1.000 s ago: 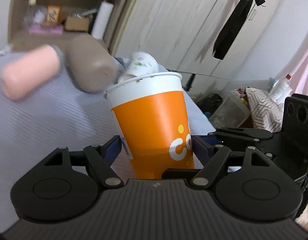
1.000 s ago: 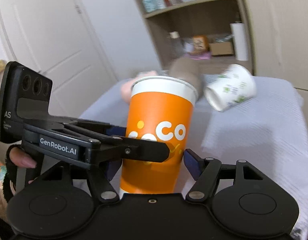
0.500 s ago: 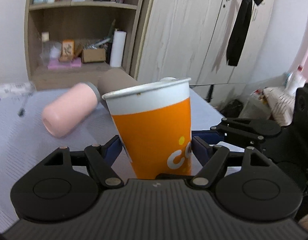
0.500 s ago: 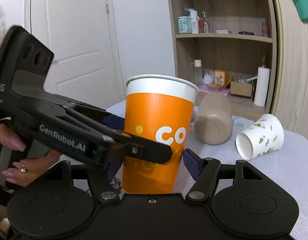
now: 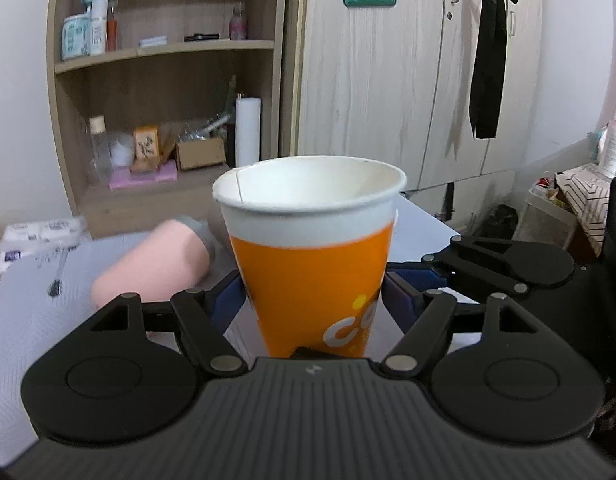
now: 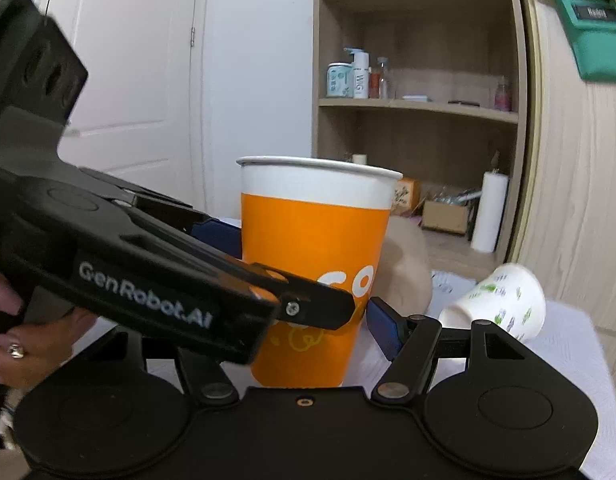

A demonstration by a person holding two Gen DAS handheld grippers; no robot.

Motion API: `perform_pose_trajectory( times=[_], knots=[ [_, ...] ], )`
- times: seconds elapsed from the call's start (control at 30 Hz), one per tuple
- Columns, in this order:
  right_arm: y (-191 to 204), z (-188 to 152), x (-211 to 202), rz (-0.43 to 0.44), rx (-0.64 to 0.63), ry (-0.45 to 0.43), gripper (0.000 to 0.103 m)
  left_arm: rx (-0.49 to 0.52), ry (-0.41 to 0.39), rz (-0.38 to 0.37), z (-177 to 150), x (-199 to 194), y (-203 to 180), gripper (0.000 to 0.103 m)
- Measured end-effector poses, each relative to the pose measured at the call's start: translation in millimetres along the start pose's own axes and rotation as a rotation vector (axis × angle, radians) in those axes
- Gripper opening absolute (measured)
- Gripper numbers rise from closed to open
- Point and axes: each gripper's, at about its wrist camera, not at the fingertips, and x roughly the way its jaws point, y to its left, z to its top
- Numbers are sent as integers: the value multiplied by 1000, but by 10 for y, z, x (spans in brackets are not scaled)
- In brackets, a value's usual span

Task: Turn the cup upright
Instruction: 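Lower the upright orange cup onto the table and open the right tool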

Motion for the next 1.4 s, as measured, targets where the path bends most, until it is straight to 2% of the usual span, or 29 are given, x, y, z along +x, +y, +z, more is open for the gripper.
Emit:
perform_pose_trajectory(
  times=[0.3,0.5,0.6,0.7,0.87,1.1,1.4],
  knots=[
    [27,-42,181,-66,-50,23,72,-27,-14,-20,-53,141,97,73],
    [-56,-35,178,-36,5,39,72,-28,-22,-32,-61,157,103,74],
    [-38,-58,153,-44,-9,40,72,-31,-5,-57,-59,180,106,78],
    [-87,-46,182,-41,27,67,72,-34,18,-52,-50,234,139,79],
    [-133,-49,138,-31,56,64,72,-64,23,-65,-57,214,191,79],
    [-109,-52,62,-41,63,51,82,-113,31,-66,-98,141,228,80],
    [-29,-132,-67,-62,70,61,85,-152,35,-69,-125,-31,241,83]
  ],
)
